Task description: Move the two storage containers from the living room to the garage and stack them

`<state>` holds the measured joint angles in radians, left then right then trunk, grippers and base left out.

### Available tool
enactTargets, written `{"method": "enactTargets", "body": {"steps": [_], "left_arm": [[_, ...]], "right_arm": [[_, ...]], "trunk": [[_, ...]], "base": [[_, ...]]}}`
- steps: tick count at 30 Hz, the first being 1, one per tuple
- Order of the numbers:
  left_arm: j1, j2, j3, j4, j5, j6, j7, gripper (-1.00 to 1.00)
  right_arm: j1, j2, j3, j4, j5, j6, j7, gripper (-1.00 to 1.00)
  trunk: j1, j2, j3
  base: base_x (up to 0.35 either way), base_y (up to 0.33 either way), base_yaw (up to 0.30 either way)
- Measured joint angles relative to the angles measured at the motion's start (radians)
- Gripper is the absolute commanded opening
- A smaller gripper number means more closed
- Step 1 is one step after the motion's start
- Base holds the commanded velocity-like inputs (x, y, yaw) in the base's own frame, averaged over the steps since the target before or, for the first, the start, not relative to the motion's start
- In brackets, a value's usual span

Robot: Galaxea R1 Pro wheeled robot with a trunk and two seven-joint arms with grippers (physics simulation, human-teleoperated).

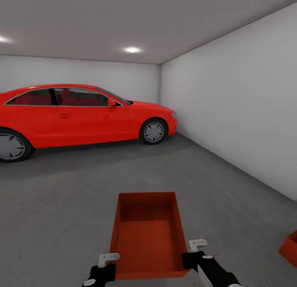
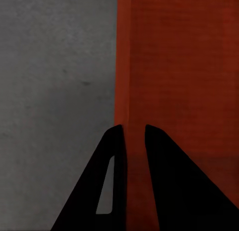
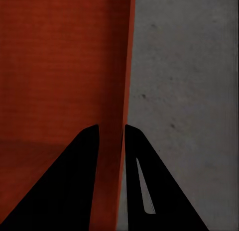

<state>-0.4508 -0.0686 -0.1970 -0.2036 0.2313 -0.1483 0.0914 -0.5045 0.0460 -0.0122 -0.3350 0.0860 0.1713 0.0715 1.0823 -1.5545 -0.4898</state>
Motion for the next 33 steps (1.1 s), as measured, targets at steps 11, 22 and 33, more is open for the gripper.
{"method": "enactTargets", "body": {"steps": [11, 22, 33], "left_arm": [[0.000, -0.005, -0.002, 0.000, 0.000, 0.000, 0.006, -1.00], [0.000, -0.018, -0.007, 0.000, -0.001, 0.000, 0.024, -1.00], [0.000, 0.000, 0.000, 0.000, 0.000, 0.000, 0.000, -1.00]], "right_arm": [[0.000, -0.005, 0.000, 0.000, -0.001, 0.000, 0.006, -1.00], [0.000, -0.019, -0.002, 0.000, 0.000, -0.001, 0.023, -1.00], [0.000, 0.000, 0.001, 0.000, -0.001, 0.000, 0.000, -1.00]], "trunk": [[0.000, 0.000, 0.000], [0.000, 0.000, 0.000], [0.000, 0.000, 0.002]], "base": [[0.135, 0.018, -0.285], [0.041, 0.119, -0.285], [0.073, 0.197, -0.285]]}}
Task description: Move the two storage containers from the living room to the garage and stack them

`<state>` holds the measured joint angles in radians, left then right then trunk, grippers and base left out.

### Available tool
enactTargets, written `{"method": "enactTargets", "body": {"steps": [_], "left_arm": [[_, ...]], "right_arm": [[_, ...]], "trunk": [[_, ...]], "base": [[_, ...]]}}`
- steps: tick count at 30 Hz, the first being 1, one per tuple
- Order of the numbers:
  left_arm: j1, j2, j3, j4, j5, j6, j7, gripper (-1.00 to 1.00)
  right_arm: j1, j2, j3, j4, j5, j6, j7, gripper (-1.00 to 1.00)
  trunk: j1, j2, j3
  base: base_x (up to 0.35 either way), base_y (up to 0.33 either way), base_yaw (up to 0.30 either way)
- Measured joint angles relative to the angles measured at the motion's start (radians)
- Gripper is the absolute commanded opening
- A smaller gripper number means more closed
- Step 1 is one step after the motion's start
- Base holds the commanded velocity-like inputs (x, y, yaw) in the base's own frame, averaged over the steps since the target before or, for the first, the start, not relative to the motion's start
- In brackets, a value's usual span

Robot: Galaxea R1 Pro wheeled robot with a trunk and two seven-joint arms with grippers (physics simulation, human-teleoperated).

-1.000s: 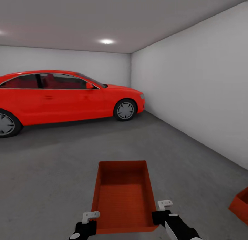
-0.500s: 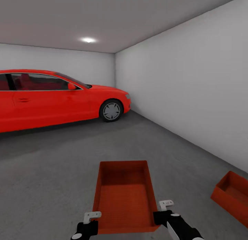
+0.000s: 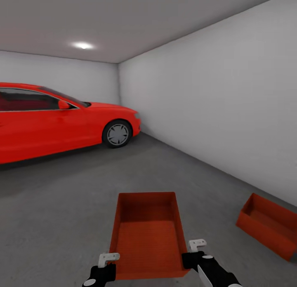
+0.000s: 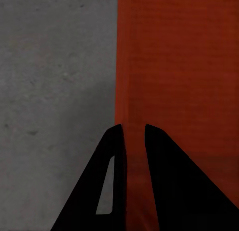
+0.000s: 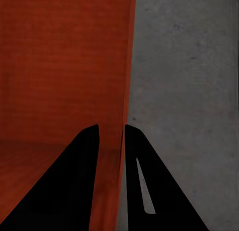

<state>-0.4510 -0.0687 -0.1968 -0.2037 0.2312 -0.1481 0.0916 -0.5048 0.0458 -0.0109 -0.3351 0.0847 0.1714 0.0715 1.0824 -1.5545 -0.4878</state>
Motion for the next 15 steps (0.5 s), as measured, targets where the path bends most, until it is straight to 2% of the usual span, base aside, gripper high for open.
{"method": "enactTargets", "body": {"steps": [6, 15], "left_arm": [[0.000, 0.010, 0.004, 0.000, 0.001, 0.000, -0.014, -1.00], [0.000, -0.004, -0.002, 0.000, 0.000, 0.000, 0.005, -1.00]], "right_arm": [[0.000, 0.011, 0.002, 0.000, -0.002, 0.001, -0.014, -1.00], [0.000, -0.004, 0.000, 0.000, -0.001, 0.001, 0.004, -1.00]], "trunk": [[0.000, 0.000, 0.002], [0.000, 0.000, 0.006]], "base": [[0.103, 0.150, -0.285], [0.017, 0.021, -0.285]]}}
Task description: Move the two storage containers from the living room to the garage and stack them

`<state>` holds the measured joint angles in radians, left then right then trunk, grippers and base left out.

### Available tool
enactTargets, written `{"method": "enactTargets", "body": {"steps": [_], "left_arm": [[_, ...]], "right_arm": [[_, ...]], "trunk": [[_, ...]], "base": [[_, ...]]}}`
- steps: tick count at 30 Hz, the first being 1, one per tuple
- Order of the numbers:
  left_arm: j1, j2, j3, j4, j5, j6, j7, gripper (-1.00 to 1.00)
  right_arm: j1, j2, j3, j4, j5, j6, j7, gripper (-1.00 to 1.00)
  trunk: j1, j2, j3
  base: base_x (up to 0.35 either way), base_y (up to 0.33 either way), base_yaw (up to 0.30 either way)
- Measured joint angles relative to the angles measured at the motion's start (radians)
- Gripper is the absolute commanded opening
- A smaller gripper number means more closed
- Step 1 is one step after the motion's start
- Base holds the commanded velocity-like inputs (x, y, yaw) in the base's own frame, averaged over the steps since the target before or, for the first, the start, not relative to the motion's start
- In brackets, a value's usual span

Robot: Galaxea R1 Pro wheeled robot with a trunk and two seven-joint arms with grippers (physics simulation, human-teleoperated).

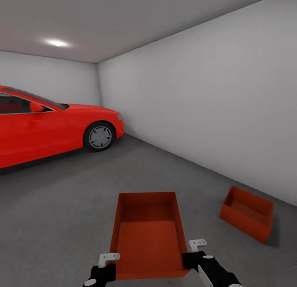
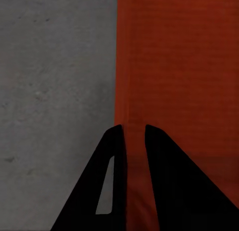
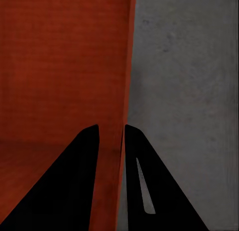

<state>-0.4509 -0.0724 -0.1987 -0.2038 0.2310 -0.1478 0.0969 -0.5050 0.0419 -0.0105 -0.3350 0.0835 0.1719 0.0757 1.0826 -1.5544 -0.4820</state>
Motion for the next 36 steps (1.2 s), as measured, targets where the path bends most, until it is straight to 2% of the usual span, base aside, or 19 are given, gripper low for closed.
{"method": "enactTargets", "body": {"steps": [11, 28, 36], "left_arm": [[0.000, -0.009, -0.002, 0.000, -0.001, 0.011, 0.010, -1.00], [-0.002, -0.009, 0.002, 0.000, -0.003, 0.037, 0.006, -1.00], [-0.002, -0.007, 0.002, 0.000, -0.002, 0.035, 0.005, -1.00]], "right_arm": [[0.000, -0.009, -0.002, -0.001, 0.000, 0.012, 0.010, -1.00], [0.000, -0.009, -0.004, -0.001, 0.001, 0.037, 0.008, -1.00], [0.000, -0.007, -0.004, -0.001, 0.001, 0.036, 0.006, -1.00]], "trunk": [[0.000, 0.000, 0.005], [-0.065, 0.119, 0.068], [-0.065, 0.119, 0.072]], "base": [[0.001, 0.001, -0.281], [0.000, 0.000, -0.232], [0.012, 0.000, -0.231]]}}
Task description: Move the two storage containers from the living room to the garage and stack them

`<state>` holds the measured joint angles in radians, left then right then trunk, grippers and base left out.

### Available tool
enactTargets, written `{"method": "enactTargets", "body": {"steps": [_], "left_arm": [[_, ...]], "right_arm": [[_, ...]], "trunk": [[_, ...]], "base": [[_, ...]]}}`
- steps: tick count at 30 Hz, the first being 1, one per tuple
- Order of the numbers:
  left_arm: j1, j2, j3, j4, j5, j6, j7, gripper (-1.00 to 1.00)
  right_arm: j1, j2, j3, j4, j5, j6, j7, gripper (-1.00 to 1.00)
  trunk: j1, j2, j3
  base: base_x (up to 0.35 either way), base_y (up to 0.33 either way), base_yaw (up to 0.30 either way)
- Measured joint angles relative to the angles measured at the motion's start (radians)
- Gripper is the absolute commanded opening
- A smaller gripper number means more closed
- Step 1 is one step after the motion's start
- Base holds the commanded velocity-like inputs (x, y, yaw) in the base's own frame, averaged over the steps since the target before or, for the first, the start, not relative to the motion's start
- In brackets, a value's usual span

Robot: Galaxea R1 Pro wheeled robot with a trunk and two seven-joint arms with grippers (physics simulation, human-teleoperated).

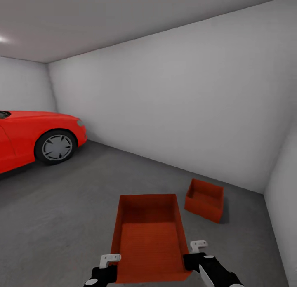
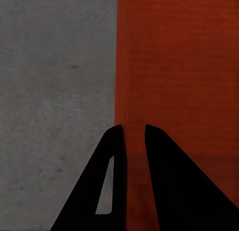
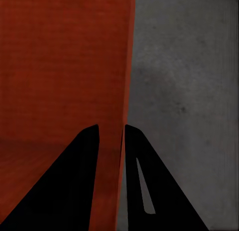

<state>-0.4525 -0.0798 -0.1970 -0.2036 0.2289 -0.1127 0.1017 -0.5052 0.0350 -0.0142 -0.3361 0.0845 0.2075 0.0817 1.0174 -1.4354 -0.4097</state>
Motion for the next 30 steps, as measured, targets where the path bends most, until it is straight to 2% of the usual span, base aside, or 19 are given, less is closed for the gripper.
{"method": "enactTargets", "body": {"steps": [11, 17, 20, 22, 30], "left_arm": [[0.000, 0.003, 0.004, 0.001, -0.003, 0.001, -0.005, -1.00], [0.000, -0.020, -0.003, 0.002, -0.003, 0.000, 0.023, -1.00], [-0.005, -0.015, -0.016, 0.004, 0.005, -0.013, 0.022, -1.00], [-0.005, -0.016, -0.021, 0.006, 0.016, -0.017, 0.022, -1.00], [-0.005, -0.009, -0.056, 0.005, 0.051, -0.018, 0.022, -1.00]], "right_arm": [[0.000, 0.003, 0.001, 0.000, 0.000, 0.002, -0.004, -1.00], [0.000, -0.020, -0.002, 0.000, 0.001, 0.001, 0.025, -1.00], [0.001, -0.015, -0.006, -0.005, 0.005, -0.009, 0.021, -1.00], [0.001, -0.018, -0.003, -0.007, 0.002, -0.008, 0.022, -1.00], [0.001, -0.012, -0.010, -0.006, 0.014, -0.009, 0.021, -1.00]], "trunk": [[-0.001, 0.000, 0.007], [-0.001, 0.000, 0.009], [0.011, 0.000, 0.009], [-0.001, 0.000, 0.009], [0.000, 0.000, 0.009]], "base": [[0.275, 0.000, -0.253], [0.341, 0.000, -0.139], [0.000, 0.000, 0.000], [0.000, 0.000, 0.000], [0.000, 0.000, 0.000]]}}
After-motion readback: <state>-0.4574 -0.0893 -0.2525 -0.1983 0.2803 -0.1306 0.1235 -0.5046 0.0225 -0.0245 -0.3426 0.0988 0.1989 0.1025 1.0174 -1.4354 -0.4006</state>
